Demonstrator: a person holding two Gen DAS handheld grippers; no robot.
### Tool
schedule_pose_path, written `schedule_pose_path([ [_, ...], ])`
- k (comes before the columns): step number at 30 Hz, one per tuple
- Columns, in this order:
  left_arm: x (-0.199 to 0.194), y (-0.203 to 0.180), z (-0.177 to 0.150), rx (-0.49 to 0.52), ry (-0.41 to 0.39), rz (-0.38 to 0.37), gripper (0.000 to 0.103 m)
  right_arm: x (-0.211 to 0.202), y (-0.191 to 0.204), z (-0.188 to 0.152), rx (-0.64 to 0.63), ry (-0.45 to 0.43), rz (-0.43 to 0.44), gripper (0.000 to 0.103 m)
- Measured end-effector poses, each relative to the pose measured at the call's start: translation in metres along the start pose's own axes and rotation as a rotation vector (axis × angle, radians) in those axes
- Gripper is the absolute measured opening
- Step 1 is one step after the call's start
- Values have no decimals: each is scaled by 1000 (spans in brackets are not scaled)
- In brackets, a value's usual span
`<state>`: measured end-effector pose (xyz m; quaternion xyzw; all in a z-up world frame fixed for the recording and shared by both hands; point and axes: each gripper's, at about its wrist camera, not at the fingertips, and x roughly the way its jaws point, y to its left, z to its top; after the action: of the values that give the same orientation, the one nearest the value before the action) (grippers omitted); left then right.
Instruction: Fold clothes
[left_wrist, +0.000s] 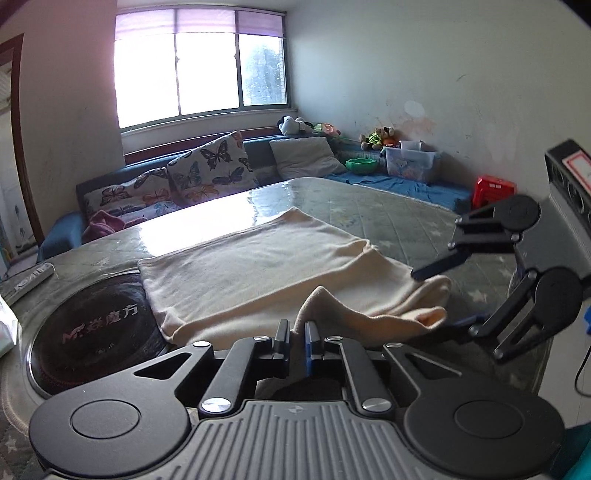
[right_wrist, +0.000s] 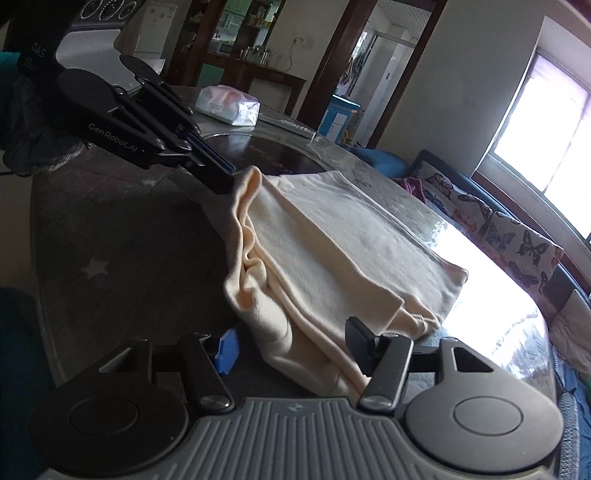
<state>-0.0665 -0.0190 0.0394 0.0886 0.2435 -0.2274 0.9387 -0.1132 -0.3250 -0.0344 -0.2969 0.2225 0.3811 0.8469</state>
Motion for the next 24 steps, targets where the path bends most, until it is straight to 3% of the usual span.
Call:
schedule_pose_path([
  [3, 3, 4, 2, -8, 7, -6, 8, 8, -8, 5, 44, 0, 48, 44],
  [5, 3, 6, 0, -3, 16, -8, 9, 12, -15, 8, 78, 9, 83, 29],
  [10, -9, 6, -10, 28, 21, 0, 14, 16, -46, 20, 220, 12, 154, 16],
  [12, -13, 4, -14, 43, 23, 16, 26, 13, -56, 24, 257, -1, 165, 15],
  [17, -13, -6, -23, 141, 25, 40, 33, 12, -64, 30, 273, -13, 164, 13],
  [23, -2, -14, -33, 289, 51, 66, 34, 13, -62, 30, 293, -18, 150, 10],
  [24, 0, -14, -34, 307, 55, 70, 26, 12, -60, 29, 302, -21, 148, 10],
])
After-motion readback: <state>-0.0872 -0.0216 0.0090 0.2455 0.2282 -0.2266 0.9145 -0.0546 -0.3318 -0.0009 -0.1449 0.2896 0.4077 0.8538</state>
